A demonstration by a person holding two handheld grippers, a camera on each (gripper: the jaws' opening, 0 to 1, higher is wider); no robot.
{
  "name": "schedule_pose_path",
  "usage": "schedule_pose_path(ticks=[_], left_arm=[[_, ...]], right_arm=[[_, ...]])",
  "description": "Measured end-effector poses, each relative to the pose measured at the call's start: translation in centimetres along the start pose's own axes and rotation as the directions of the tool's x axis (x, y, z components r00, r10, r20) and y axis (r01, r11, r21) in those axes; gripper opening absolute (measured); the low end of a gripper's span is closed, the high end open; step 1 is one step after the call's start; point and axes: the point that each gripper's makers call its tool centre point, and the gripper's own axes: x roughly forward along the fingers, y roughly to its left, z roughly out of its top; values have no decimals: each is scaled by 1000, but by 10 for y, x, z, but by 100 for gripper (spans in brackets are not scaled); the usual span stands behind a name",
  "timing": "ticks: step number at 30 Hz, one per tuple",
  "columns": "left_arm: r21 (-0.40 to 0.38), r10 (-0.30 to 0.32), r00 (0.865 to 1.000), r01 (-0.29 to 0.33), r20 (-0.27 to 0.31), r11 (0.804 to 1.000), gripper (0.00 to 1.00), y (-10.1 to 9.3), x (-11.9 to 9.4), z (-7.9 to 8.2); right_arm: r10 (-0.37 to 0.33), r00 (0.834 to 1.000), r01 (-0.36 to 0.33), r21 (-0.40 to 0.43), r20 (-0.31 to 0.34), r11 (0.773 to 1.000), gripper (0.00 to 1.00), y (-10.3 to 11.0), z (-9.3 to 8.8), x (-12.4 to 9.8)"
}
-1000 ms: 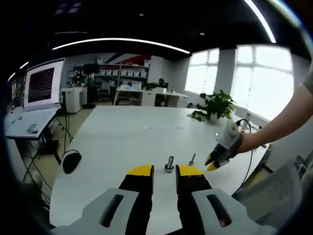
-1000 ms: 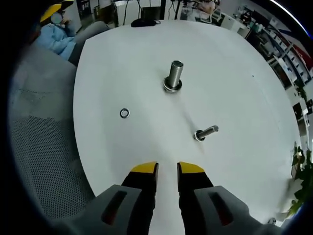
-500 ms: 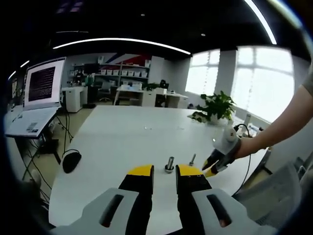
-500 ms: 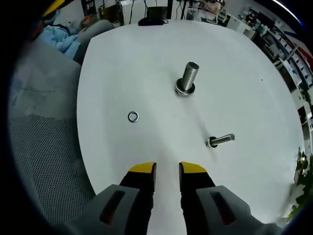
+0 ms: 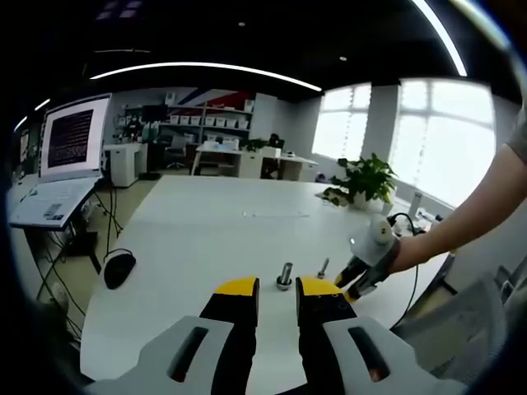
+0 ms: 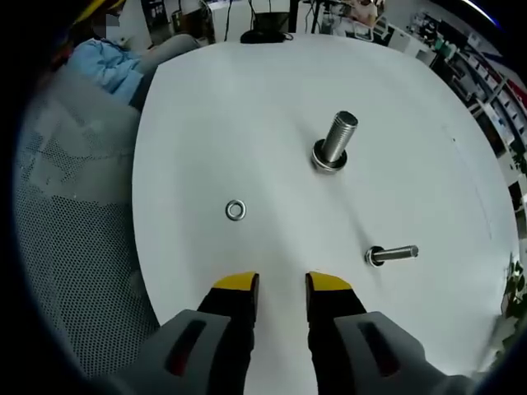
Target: Place the washer onto the threaded stud by aligning its center hole with the stud, sliding it down to the base, and recovering from edge contact or off-axis alignment until the washer reaches the visible bottom stop.
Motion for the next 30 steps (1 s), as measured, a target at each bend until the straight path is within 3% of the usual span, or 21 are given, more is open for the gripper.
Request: schedule_pose_path(ticks=[10, 15, 22, 30], left_arm=[[-5, -1, 1000, 1, -1, 1000, 15, -1, 0, -1], [-12, 0, 1000, 0, 2, 1000, 15, 1, 0, 0], [-20, 0, 1000, 0, 6, 1000, 15, 1, 0, 1], [-31, -3, 1000, 3, 10, 1000, 15, 1, 0, 1]], right_arm=[[62, 997, -62, 3, 41, 998, 30, 19, 16, 12], [84, 996, -82, -41, 41, 996, 30, 34, 24, 21], [87, 995, -84, -58, 56, 995, 30, 38, 33, 25], [94, 994, -86, -134, 55, 987, 28, 42, 40, 28]])
